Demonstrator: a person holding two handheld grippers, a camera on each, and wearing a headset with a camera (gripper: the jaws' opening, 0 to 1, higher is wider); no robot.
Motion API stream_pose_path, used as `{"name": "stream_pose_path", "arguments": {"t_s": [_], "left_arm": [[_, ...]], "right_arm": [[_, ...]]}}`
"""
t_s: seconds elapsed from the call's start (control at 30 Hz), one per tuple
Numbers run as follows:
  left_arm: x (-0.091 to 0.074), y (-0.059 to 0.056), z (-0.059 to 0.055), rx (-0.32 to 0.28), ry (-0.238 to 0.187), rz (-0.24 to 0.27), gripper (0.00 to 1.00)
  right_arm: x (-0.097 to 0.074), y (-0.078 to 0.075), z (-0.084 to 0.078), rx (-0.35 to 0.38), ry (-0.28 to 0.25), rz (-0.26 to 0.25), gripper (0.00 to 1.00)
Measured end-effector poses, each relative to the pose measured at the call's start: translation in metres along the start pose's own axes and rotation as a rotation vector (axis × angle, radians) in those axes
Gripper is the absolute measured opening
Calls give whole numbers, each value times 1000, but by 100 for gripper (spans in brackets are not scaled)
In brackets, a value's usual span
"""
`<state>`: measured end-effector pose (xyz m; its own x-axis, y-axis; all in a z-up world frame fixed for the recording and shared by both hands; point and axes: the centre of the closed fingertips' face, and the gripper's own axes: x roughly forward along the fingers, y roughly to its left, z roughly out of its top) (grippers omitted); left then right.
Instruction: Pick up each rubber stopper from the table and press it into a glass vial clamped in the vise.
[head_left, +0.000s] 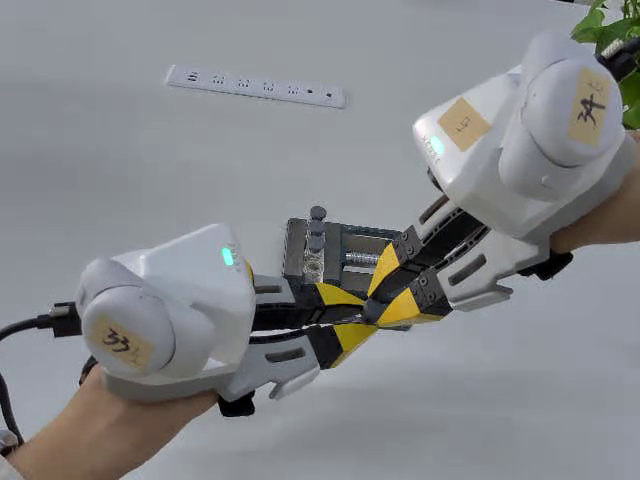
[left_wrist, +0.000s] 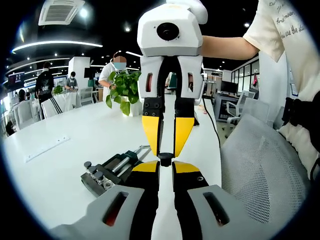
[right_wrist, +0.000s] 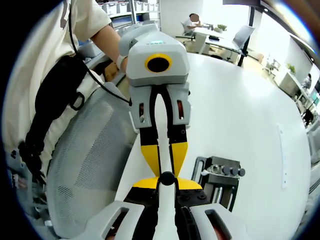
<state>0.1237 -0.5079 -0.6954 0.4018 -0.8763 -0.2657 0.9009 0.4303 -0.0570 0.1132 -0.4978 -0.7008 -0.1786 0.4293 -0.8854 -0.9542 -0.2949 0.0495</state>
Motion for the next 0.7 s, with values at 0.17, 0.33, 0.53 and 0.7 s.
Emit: {"name": "stream_pose_path", "arguments": {"t_s": [0.17,0.33,0.53,0.7], "left_arm": [[1,0,1,3,1,-2,7],[1,1,1,16,8,-5,6],[1,2,2,12,-3,-1,5],[1,2,3,10,-9,1,5]], "right_arm": [[1,0,1,2,-4,3,6],[1,-1,2,2,-5,-1,6],[-1,0,2,-11,-12,0,7],[-3,-1,2,3,-22,2,7]]}}
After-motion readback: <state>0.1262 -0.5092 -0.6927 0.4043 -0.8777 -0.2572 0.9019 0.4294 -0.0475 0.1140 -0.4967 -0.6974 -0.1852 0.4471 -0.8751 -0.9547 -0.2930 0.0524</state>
